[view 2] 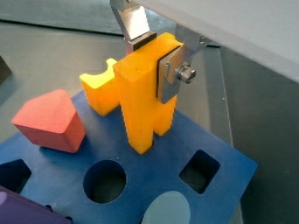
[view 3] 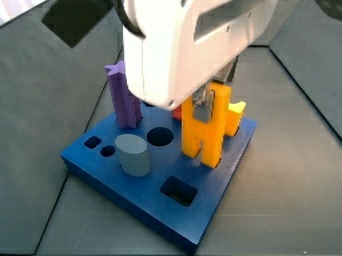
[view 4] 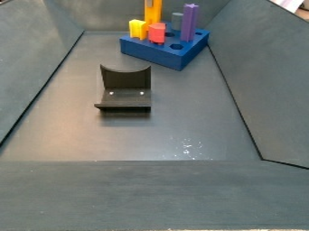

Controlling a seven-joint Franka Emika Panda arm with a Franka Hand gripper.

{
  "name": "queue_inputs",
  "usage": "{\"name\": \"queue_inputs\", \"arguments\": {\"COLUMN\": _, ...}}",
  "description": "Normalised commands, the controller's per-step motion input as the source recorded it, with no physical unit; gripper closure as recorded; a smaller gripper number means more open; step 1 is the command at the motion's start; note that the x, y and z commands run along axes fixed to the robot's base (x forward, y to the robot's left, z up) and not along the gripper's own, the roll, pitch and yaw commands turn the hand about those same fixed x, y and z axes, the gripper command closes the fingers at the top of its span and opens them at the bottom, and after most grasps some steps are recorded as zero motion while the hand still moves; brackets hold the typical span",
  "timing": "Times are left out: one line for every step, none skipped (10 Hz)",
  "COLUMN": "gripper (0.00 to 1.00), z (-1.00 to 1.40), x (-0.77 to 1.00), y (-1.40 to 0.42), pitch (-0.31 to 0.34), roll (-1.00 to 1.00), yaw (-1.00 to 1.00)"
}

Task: Pick up the double-square object. Move up. Place the double-square object on the fixture. Regrasp the double-square object. Move to above the board. Insert the double-square object.
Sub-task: Insert the double-square object.

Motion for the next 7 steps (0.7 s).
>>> {"name": "queue_inputs", "arguments": {"gripper": 1.0, "z": -1.0, "x": 0.61, "y": 0.49, "pitch": 0.036, "roll": 0.0, "yaw": 0.09}}
{"name": "queue_inputs", "arguments": {"gripper": 1.0, "z": -1.0, "x": 0.65, "y": 0.59, "pitch": 0.059, "roll": 0.0, "yaw": 0.17}}
{"name": "queue_inputs", "arguments": {"gripper": 1.0, "z": -0.07, "x": 0.0, "y": 0.03, "pitch": 0.0, "roll": 0.0, "yaw": 0.05}}
{"name": "queue_inputs", "arguments": {"gripper": 1.0, "z": -0.02, "x": 0.0, "y": 0.0, "pitch": 0.0, "roll": 0.0, "yaw": 0.0}}
{"name": "queue_inputs", "arguments": {"gripper": 1.0, "z": -1.0, "x": -0.16, "y": -0.13, "pitch": -0.101, "roll": 0.14, "yaw": 0.0}}
{"name": "queue_inputs", "arguments": {"gripper": 1.0, "z": -1.0, "x": -0.11, "y": -0.16, "pitch": -0.031, "roll": 0.12, "yaw": -0.01}}
{"name": "queue_inputs", "arguments": {"gripper": 1.0, "z": -0.68, "x": 0.1, "y": -0.06, "pitch": 0.0, "roll": 0.1, "yaw": 0.0}}
